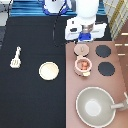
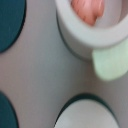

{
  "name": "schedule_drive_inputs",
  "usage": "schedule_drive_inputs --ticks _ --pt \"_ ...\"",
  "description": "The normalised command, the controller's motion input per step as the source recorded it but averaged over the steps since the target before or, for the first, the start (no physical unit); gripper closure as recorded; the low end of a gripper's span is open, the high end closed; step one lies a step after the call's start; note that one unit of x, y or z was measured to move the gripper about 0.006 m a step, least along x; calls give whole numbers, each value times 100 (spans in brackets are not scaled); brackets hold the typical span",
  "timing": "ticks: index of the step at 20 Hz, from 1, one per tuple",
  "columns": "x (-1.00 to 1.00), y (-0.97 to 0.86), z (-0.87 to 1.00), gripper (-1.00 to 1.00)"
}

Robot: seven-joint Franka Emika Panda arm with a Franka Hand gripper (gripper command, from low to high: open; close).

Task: Take the lid off the pot, put the pot on the plate, and use the tool to push the pot to the front of the table.

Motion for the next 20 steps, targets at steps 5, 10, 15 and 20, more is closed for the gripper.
schedule_drive_inputs --ticks 5,10,15,20 --pt "76 -19 42 -100" --pt "78 -14 33 -100" --pt "85 -5 18 -100" --pt "90 -13 -11 -100"
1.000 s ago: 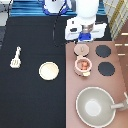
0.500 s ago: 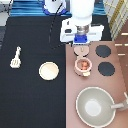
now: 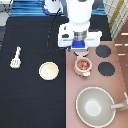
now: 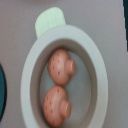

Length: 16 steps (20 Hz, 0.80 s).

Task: Take the lid off the pot, put the pot on the plate, and use the tool to push the pot to the front of the table.

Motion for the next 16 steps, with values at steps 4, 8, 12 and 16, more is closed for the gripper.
schedule_drive_inputs --ticks 4,8,12,16 --pt "83 -23 -44 -100" --pt "76 -30 -33 -100" --pt "25 -21 -48 -100" --pt "-53 0 -31 -100"
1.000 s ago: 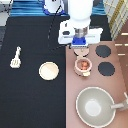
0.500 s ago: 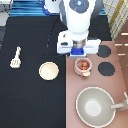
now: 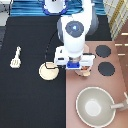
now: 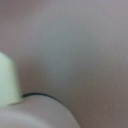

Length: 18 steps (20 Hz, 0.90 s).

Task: Take the lid off the pot, put the pot on the plate, and use the tool to push the pot to the front of the table.

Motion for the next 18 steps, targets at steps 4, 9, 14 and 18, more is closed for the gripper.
schedule_drive_inputs --ticks 4,9,14,18 --pt "-50 0 -31 -100" --pt "-26 0 -11 -100" --pt "6 0 2 100" --pt "10 1 14 100"
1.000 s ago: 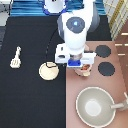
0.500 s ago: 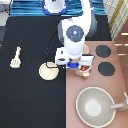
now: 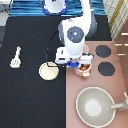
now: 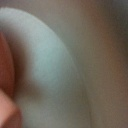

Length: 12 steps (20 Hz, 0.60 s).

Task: Take the lid off the pot, put the pot on the plate, and use the tool to push the pot to the front of the table.

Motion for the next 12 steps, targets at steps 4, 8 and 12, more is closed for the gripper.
schedule_drive_inputs --ticks 4,8,12 --pt "9 8 20 100" --pt "11 10 25 100" --pt "12 3 35 100"
